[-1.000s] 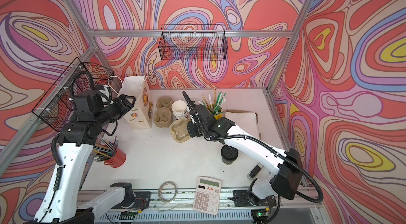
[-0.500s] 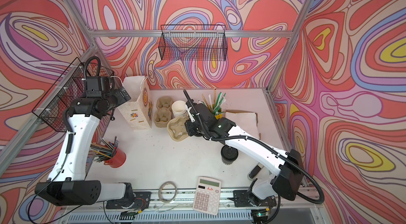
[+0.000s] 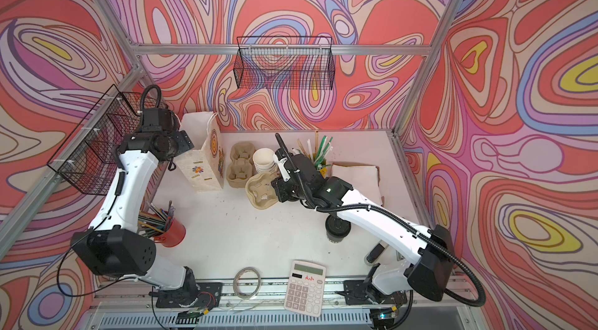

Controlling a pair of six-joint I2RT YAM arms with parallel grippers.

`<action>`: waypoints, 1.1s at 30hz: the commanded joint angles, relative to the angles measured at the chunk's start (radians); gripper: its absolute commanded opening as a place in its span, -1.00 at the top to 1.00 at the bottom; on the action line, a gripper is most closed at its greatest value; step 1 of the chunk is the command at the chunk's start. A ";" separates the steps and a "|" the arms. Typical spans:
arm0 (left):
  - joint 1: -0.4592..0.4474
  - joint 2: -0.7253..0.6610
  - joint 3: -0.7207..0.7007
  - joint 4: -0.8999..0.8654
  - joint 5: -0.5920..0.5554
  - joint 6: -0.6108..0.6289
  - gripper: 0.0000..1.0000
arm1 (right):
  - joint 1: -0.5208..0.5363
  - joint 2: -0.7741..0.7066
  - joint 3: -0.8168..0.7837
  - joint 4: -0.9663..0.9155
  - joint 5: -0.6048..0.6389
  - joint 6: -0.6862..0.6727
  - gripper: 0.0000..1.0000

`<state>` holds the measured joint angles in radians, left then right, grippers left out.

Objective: Pack a coffee takeout order
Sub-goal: Pick up the takeout bag from the top-left of the table.

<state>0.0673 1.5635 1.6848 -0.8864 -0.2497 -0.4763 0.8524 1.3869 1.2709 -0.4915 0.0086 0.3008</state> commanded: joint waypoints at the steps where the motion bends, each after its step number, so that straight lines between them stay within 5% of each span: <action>1: 0.008 0.009 0.035 -0.008 -0.055 0.037 -0.61 | 0.002 -0.027 -0.016 0.033 -0.011 0.002 0.42; 12: 0.008 0.094 0.101 -0.028 -0.077 0.103 -0.15 | 0.002 -0.020 -0.008 0.035 -0.012 0.001 0.42; 33: 0.008 0.141 0.094 -0.012 -0.105 0.184 0.37 | 0.002 -0.027 -0.012 0.040 -0.009 -0.005 0.44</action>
<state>0.0673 1.6997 1.7859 -0.8936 -0.3275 -0.3275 0.8524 1.3819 1.2659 -0.4656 -0.0010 0.3008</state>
